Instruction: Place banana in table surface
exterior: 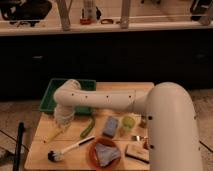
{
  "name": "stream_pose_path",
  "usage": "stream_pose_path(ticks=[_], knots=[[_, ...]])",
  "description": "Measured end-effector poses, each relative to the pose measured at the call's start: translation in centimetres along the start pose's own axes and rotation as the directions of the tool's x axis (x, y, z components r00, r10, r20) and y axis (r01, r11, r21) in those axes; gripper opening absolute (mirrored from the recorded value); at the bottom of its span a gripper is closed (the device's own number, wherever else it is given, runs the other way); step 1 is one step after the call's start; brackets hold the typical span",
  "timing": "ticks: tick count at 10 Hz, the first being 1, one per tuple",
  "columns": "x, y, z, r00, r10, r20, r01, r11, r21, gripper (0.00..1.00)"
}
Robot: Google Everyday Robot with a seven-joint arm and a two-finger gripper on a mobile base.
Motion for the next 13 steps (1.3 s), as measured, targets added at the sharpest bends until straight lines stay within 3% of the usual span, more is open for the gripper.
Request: stream_pose_path(ticks=[1,2,5,9,13], knots=[[-0.2,0.0,0.1,1.0,-0.003,0.0,0.003,1.0,-0.002,0.01],[-0.3,0.1,0.3,1.0,-0.006,-0.002,0.006,1.0,-0.001,0.08],[-0.4,-1.0,-0.5,1.0,-0.018,-0.012,0.018,1.0,0.02,0.39],[0.6,-1.3,0.3,1.0,-0.019,-0.01,0.02,1.0,0.018,0.76],[2.0,-1.1,1.4,1.0,-0.009,0.006,0.009,1.0,0.017,0.8]])
